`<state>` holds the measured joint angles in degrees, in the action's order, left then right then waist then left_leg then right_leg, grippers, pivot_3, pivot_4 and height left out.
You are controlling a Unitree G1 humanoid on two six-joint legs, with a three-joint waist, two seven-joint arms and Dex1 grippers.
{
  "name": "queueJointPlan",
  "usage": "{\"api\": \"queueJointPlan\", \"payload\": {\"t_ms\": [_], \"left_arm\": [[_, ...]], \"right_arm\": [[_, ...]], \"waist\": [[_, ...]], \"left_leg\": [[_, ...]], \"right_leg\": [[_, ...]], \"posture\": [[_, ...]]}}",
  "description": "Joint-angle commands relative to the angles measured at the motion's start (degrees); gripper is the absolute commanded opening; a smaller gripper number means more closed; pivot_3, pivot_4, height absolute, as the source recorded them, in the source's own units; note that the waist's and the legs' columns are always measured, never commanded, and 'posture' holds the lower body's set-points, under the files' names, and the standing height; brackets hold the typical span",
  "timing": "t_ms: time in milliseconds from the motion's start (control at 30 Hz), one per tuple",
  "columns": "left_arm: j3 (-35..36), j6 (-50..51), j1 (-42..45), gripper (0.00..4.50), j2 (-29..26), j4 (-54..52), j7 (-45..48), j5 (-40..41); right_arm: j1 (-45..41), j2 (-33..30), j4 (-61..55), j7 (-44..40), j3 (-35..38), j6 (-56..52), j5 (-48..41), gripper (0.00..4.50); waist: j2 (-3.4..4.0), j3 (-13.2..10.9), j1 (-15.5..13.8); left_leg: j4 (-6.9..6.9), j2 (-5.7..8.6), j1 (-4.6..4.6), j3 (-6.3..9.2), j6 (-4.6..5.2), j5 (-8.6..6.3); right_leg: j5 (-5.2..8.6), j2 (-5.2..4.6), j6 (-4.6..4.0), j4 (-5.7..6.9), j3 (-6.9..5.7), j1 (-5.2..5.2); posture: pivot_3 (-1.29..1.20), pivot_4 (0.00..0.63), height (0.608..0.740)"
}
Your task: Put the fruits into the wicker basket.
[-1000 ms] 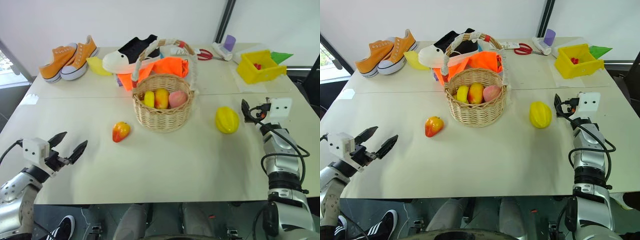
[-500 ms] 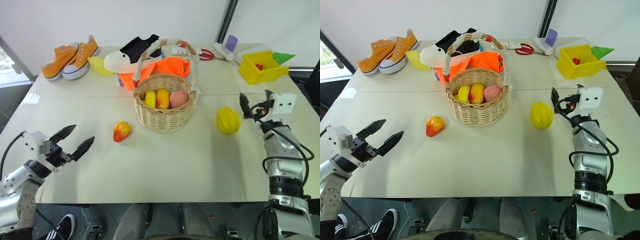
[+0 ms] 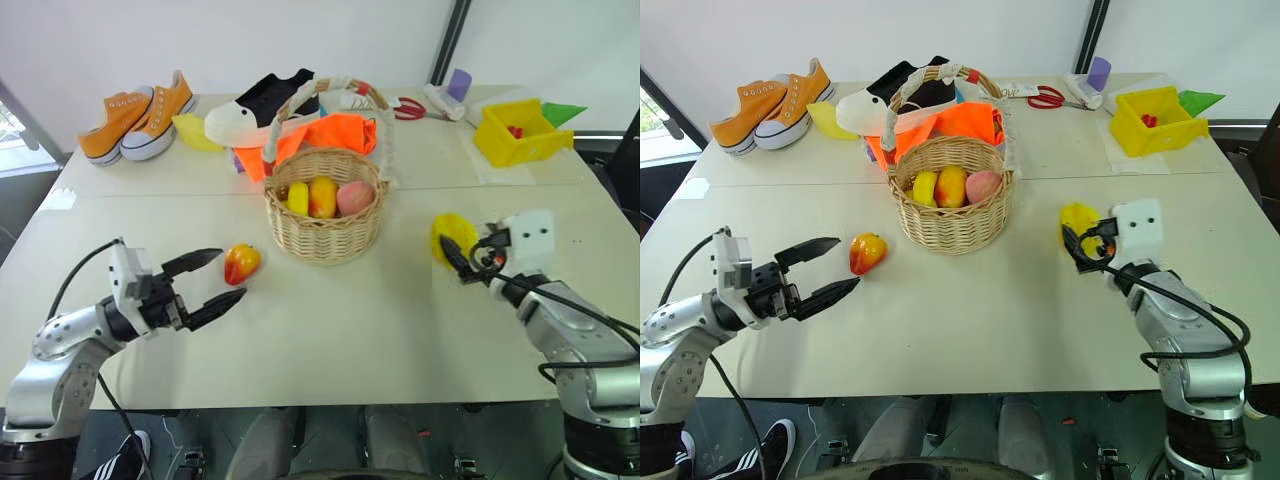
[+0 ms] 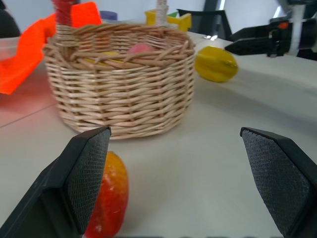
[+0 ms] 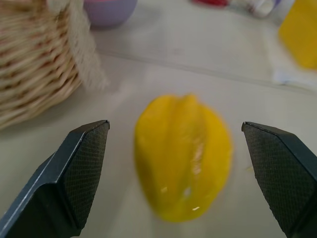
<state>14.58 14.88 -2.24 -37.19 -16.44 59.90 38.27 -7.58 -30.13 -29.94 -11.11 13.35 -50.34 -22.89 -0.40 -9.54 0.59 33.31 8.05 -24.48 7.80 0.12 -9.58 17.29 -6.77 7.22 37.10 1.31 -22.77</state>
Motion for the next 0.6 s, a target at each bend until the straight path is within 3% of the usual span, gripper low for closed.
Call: {"api": "queueJointPlan", "payload": {"t_ms": [33,300,467,567,600], "left_arm": [[-0.8,0.3,1.9,4.5,-0.7,-1.0,1.3,0.5],[-1.7,-0.5,2.3,4.5,0.5,-0.4,0.8,-0.7],[-1.2,-0.9,1.3,4.5,0.8,-0.9,0.2,-1.0],[-0.7,-1.1,0.9,4.5,0.8,-0.9,0.0,-0.9],[-0.6,-1.0,0.8,4.5,0.9,-1.0,-0.2,-0.8]], "right_arm": [[-3.9,-2.5,-3.2,0.8,-2.0,-6.2,0.7,4.46],[-7.1,-6.5,3.5,0.6,-10.3,-4.2,9.3,4.46],[-8.3,-3.9,7.1,1.1,-9.7,-2.1,10.9,4.46],[-8.7,-2.8,8.3,1.3,-8.7,-0.6,11.9,3.69],[-8.8,-2.6,8.5,1.1,-8.6,-0.3,11.9,3.12]], "waist": [[-0.01,0.0,0.0],[-0.03,0.0,0.0],[-0.04,0.0,0.1],[-0.04,0.0,0.1],[-0.04,0.0,0.1]], "left_leg": [[0.0,0.0,-0.01,0.0,0.0,0.0],[-0.08,0.0,-0.04,0.0,0.1,0.06],[-0.08,0.0,-0.03,0.0,0.13,0.08],[-0.08,0.0,-0.03,0.0,0.13,0.08],[-0.08,0.0,-0.03,0.0,0.13,0.08]], "right_leg": [[0.0,0.0,0.0,-0.03,-0.01,0.0],[-0.01,-0.01,0.03,-0.12,-0.06,-0.01],[-0.03,0.0,0.05,-0.1,-0.06,0.04],[-0.03,0.0,0.05,-0.1,-0.06,0.05],[-0.03,0.0,0.05,-0.1,-0.06,0.03]], "posture": [[0.0,0.15,0.74],[0.0,0.15,0.74],[0.0,0.15,0.74],[0.0,0.15,0.74],[0.0,0.15,0.74]]}}
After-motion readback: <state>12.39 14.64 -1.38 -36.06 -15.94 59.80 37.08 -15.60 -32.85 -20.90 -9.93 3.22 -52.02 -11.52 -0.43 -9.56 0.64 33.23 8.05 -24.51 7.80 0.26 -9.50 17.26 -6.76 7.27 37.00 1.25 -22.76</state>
